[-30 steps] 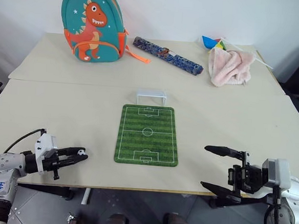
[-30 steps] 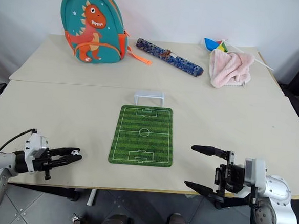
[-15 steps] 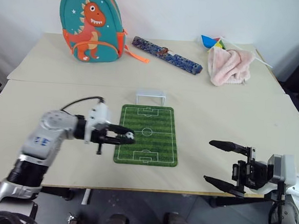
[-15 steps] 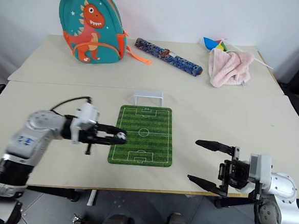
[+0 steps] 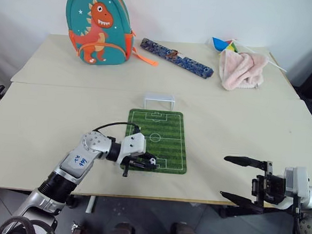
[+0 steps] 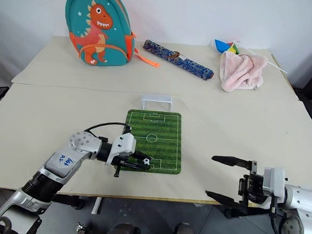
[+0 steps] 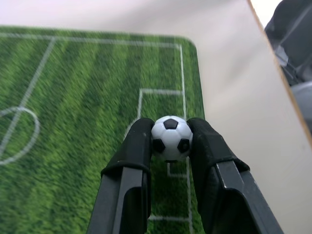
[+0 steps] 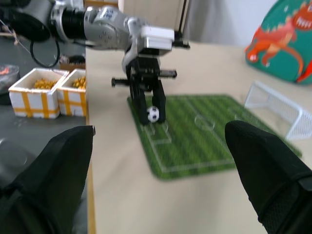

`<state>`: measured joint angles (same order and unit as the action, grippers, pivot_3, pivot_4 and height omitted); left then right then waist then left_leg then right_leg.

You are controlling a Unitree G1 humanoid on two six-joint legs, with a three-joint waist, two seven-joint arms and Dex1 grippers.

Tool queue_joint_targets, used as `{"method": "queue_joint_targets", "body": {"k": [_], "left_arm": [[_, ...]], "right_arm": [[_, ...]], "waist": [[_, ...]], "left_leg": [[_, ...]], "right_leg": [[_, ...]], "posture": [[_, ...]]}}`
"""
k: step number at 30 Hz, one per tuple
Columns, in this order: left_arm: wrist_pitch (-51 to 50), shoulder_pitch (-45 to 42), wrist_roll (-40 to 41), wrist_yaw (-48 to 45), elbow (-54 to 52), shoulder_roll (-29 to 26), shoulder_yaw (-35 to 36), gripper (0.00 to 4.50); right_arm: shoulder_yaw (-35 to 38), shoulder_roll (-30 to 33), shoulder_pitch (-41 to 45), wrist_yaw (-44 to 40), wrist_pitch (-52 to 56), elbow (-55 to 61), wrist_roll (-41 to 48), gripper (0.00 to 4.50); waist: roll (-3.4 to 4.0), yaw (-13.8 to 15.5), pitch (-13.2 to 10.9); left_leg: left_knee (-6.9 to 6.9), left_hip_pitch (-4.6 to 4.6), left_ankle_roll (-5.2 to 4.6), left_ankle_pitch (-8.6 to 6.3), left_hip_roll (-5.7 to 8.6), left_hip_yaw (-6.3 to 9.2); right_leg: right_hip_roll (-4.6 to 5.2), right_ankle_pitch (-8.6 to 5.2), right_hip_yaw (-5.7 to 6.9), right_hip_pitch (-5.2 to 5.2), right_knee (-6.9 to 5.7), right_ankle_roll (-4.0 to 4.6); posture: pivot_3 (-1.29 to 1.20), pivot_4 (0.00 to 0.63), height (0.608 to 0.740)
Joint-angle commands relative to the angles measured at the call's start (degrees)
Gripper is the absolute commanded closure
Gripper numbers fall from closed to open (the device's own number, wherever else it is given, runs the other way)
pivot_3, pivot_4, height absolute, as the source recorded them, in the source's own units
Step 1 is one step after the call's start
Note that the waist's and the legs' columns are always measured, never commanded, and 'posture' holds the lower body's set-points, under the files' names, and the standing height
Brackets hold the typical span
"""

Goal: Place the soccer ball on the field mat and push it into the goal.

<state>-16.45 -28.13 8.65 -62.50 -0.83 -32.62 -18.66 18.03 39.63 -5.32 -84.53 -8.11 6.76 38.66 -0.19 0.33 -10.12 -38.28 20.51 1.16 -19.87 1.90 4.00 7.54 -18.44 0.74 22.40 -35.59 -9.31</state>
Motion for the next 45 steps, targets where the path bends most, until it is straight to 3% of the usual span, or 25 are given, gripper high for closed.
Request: {"method": "queue_joint_targets", "body": {"k": [1, 12, 18, 31, 37, 43, 45], "left_arm": [[1.0, -0.7, -0.4, -0.3, 0.0, 0.6, 0.0, 3.64], [1.4, -1.1, -0.8, -1.2, 1.4, 1.8, -0.4, 3.64], [2.9, -0.3, -0.2, -1.4, 0.9, 2.6, 0.7, 1.80], [7.0, 0.1, 1.9, -2.4, 0.4, 3.4, 3.3, 1.80], [5.6, 0.3, 11.5, -5.1, -2.5, 1.6, 12.0, 1.80], [7.0, 9.7, 18.4, -14.4, -5.5, -9.3, 21.8, 1.80], [7.7, 14.1, 19.3, -15.4, -5.4, -11.1, 24.0, 2.18]], "right_arm": [[1.8, 1.4, -0.6, -1.3, -0.8, -0.8, 0.1, 0.00], [1.1, 0.9, -1.8, 0.8, 0.2, 2.1, 0.4, 0.00], [0.5, 0.4, -2.5, 1.9, 1.1, 3.5, 0.5, 0.00], [-0.2, 0.0, -2.7, 2.6, 2.4, 4.2, 0.7, 0.00], [-0.4, 0.3, -2.4, 1.7, 2.9, 3.0, 0.6, 0.00], [1.2, 0.1, -0.6, 2.7, 2.2, 1.6, 0.7, 0.00], [2.0, 0.1, -0.6, 2.3, 1.1, 1.1, 0.5, 0.00]], "waist": [[0.00, 0.1, 0.0], [0.00, 1.0, 0.0], [0.00, 1.0, 0.0], [0.00, 1.0, 0.0], [0.00, 1.0, 0.0], [0.02, -0.2, 0.0], [0.05, -0.3, 0.0]], "left_leg": [[-0.01, 0.00, 0.00, 0.00, 0.01, 0.00], [-0.08, -0.01, 0.01, 0.00, 0.01, 0.00], [-0.09, 0.00, 0.01, 0.00, 0.02, 0.00], [-0.11, 0.00, 0.01, 0.00, 0.02, 0.00], [-0.13, 0.00, 0.01, 0.00, 0.00, 0.01], [0.01, -0.05, 0.03, 0.02, -0.08, -0.01], [0.02, -0.07, 0.04, 0.02, -0.06, 0.00]], "right_leg": [[0.01, 0.00, 0.00, 0.00, 0.00, 0.00], [0.01, 0.00, 0.00, 0.00, 0.04, 0.00], [0.02, 0.00, 0.00, -0.01, 0.04, 0.00], [0.02, 0.00, 0.00, 0.00, 0.03, 0.00], [0.02, 0.00, 0.00, 0.00, 0.03, 0.00], [0.00, 0.00, 0.00, 0.01, 0.04, 0.01], [0.01, -0.01, 0.00, 0.01, 0.05, 0.03]], "posture": [[0.00, 0.150, 0.740], [0.00, 0.150, 0.740], [0.00, 0.150, 0.740], [0.00, 0.150, 0.740], [0.00, 0.150, 0.740], [0.00, 0.150, 0.740], [0.00, 0.150, 0.740]]}}
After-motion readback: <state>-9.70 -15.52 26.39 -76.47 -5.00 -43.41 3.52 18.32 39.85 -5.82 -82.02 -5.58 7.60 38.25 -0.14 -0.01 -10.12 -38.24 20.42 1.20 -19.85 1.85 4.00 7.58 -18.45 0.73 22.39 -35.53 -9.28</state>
